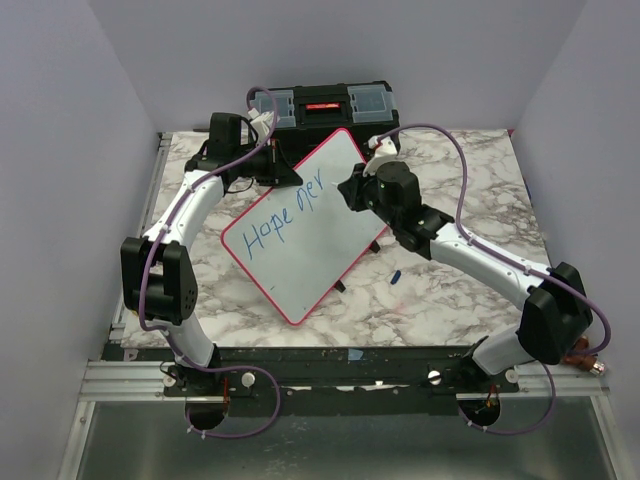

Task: Write a sentence on the whiteboard

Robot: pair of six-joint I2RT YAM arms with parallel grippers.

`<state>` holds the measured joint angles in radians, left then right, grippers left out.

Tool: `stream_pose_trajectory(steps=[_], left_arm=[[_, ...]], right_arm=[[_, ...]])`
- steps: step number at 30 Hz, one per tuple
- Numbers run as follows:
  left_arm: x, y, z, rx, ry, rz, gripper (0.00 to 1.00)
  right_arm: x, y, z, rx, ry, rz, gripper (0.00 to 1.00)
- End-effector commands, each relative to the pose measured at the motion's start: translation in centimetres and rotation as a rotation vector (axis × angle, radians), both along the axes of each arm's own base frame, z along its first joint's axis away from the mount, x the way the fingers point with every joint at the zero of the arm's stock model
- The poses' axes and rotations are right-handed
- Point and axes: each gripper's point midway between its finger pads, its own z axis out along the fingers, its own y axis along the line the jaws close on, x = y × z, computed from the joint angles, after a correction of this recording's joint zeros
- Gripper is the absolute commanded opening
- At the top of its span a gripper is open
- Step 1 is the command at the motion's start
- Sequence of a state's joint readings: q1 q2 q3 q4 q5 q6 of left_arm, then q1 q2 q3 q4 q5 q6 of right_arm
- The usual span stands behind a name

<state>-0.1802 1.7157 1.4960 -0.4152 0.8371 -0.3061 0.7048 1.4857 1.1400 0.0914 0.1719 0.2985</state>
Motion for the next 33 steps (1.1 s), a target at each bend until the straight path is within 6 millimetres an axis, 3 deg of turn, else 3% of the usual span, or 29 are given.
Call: stream_pose_trajectory(steps=[1, 12, 23, 33], left_arm=[[0.5, -0.2, 0.1, 0.051, -0.087, 0.025, 0.0], [2.4, 2.3, 0.0, 0.142, -0.147, 0.232, 0.0], [0.9, 0.7, 0.8, 0.088, -0.173, 0.078, 0.0], [0.2, -0.2, 0.6, 0.062, -0.136, -0.015, 0.0]], right_arm=[[0.4, 0.3, 1.1, 0.018, -0.016, 0.004, 0.01], [1.0, 1.2, 1.5, 0.039, -0.033, 0.019, 0.01], [3.2, 2.3, 2.6, 0.068, -0.058, 0.009, 0.01], [4.2, 2.1, 0.8, 0.053, -0.03, 0.001, 0.01]])
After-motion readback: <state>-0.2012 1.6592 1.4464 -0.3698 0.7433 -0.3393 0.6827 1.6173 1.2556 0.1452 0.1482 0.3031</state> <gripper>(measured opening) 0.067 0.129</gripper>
